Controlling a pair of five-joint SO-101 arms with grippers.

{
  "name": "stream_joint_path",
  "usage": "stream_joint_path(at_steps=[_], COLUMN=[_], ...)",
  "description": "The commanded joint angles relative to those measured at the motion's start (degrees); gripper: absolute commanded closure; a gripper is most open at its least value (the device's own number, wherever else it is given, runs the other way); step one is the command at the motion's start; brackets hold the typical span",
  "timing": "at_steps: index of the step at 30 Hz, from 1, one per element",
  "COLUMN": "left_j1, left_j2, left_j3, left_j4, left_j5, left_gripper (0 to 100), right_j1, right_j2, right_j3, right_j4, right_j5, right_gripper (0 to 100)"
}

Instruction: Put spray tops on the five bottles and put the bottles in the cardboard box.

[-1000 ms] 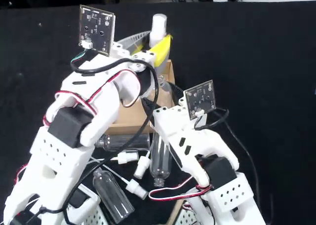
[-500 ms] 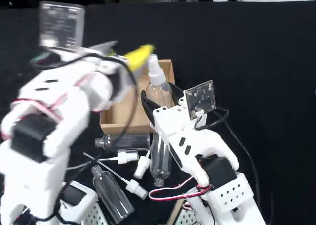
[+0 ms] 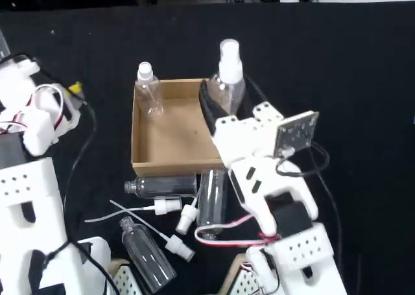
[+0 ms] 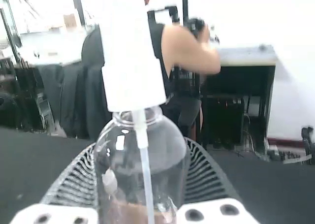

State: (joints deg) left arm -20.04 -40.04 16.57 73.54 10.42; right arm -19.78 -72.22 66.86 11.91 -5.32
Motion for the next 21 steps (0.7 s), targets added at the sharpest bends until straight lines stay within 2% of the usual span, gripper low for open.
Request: stream_joint_path(at_steps=[1, 7, 14, 21], left_j1=[-6.2, -9.5, -4.6, -2.2], left_j2=[-1.0, -1.0, -1.0, -1.0], left_j3=[12.5, 25.6, 40.2, 51.0], left_j4=[-15.1, -27.4, -41.3, -53.0], left_j5=[-0.4, 0.1, 0.2, 0.2], left_gripper=[78, 78, 78, 78], right_j1=[1.8, 1.8, 1.8, 3.7], right_j2=[12.8, 27.5, 34.5, 45.1], right_j3=[-0.4, 0.0, 0.5, 7.4], right_j4=[-13.5, -24.0, -29.0, -54.0], right_j5=[-0.2, -0.4, -0.1, -0.2], right_gripper=[98.8, 98.7, 98.8, 98.8])
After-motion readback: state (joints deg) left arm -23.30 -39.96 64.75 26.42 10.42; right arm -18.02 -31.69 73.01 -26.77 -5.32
